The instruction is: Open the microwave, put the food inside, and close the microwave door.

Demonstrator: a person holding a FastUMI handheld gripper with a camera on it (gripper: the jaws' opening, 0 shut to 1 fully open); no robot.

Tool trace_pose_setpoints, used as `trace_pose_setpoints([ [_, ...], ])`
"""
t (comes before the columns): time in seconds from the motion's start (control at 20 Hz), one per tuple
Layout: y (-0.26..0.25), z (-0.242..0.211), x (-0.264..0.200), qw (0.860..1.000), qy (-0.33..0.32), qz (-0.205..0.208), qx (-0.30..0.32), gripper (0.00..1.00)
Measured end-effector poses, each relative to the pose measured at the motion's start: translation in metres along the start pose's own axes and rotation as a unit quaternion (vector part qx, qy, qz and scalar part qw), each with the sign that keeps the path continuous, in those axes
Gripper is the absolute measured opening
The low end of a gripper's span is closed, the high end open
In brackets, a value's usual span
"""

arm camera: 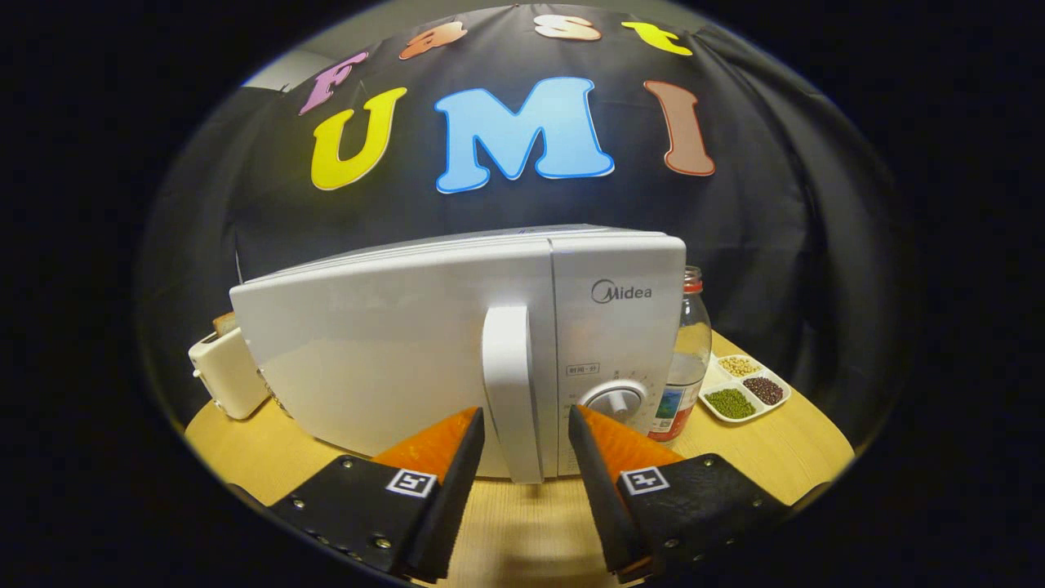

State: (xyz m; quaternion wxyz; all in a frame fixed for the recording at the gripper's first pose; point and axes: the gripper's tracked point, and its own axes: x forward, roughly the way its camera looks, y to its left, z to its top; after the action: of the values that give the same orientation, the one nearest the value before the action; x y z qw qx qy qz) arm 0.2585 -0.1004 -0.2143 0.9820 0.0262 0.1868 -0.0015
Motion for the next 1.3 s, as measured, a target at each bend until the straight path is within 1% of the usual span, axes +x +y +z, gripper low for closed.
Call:
trace_pose_setpoints([
  [0.05, 0.0, 0.0, 0.003, 1.0, -0.002, 0.0, -0.002, 0.62],
  [0.1, 0.001, 0.001, 0.004, 1.0, -0.003, 0.0, -0.003, 0.47],
  [0.25, 0.003, -0.003, 0.012, 1.0, 0.001, 0.01, 0.002, 0.46],
  [0.35, 0.004, -0.003, 0.009, 1.0, 0.0, 0.005, -0.009, 0.31],
  [0.4, 0.004, -0.004, 0.007, 1.0, -0.001, -0.003, -0.023, 0.31],
  [0.45, 0.004, -0.005, 0.009, 1.0, 0.0, -0.008, -0.03, 0.25],
  [0.5, 0.003, -0.004, 0.013, 0.999, 0.001, -0.013, -0.034, 0.15],
  [0.55, 0.003, -0.004, 0.011, 0.999, 0.006, -0.015, -0.033, 0.15],
  [0.6, 0.003, -0.003, 0.011, 0.999, 0.008, -0.012, -0.028, 0.1],
  [0.75, 0.005, -0.006, 0.008, 0.999, 0.02, -0.003, -0.035, 0.1],
  [0.8, 0.008, -0.01, -0.002, 0.999, 0.024, -0.004, -0.038, 0.09],
  [0.9, 0.015, -0.016, -0.025, 0.998, 0.011, -0.001, -0.07, 0.09],
  [0.95, 0.019, -0.021, -0.037, 0.997, 0.012, 0.001, -0.075, 0.09],
  [1.3, 0.04, -0.039, -0.085, 0.997, 0.051, 0.018, -0.056, 0.09],
])
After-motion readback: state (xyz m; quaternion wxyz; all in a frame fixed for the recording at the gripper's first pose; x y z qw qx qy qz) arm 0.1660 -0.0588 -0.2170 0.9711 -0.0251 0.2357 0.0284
